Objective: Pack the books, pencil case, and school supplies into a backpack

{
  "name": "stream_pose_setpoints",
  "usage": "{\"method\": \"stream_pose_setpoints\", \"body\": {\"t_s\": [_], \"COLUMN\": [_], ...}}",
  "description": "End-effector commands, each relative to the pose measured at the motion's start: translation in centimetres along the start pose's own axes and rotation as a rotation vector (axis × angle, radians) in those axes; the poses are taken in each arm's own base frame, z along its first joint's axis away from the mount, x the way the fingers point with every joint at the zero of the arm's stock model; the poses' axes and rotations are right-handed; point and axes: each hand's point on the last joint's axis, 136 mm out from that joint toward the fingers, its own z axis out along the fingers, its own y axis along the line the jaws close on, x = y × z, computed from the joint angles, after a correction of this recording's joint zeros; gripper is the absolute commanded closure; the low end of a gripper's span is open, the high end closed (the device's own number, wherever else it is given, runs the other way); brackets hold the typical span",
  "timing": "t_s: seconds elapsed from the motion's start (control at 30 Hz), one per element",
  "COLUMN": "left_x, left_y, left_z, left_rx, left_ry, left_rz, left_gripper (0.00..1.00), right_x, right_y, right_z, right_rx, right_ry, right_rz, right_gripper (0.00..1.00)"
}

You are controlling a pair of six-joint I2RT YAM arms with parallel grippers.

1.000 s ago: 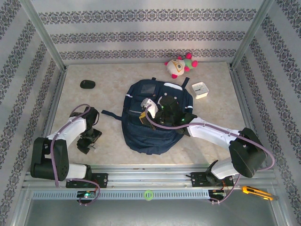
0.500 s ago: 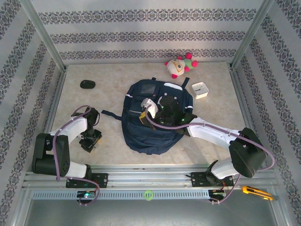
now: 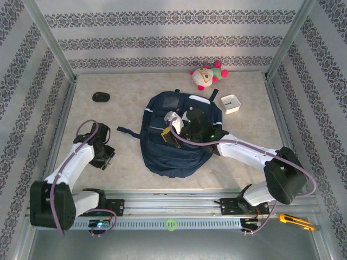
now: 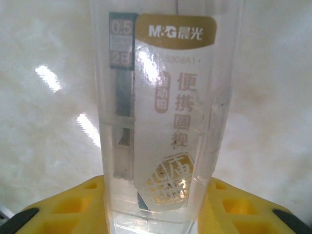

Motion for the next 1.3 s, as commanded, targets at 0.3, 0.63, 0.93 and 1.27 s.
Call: {"method": "stream_pose_setpoints", "body": {"t_s": [0.3, 0.63, 0.93, 1.27], "left_x": [3.4, 9.2, 13.6, 17.2], "left_y": [-6.4, -11.0, -16.9, -20.3], "left_z": [-5.0, -8.7, -12.2, -12.0], "left_rx": [0.327, 0.539, 0.708, 0.738], "left_ry": [0.052, 0.092, 0.125, 0.169], "left_rz": [0.356, 0.511, 0.607, 0.634], "left_gripper": [0.64, 0.66, 0.66, 0.63], "right_x": [-4.0, -4.1, -6.1, -7.2], "right_y": [-4.3, -6.3, -5.7, -5.6], "right_z": [-1.8, -2.3, -3.5, -3.6], "right_rx": [0.134, 0.217, 0.21, 0.2], "right_ry": [-0.076, -0.083, -0.132, -0.159], "right_rz": [0.196, 0.297, 0.296, 0.309], "right_gripper": [1.0, 1.0, 1.0, 1.0]}}
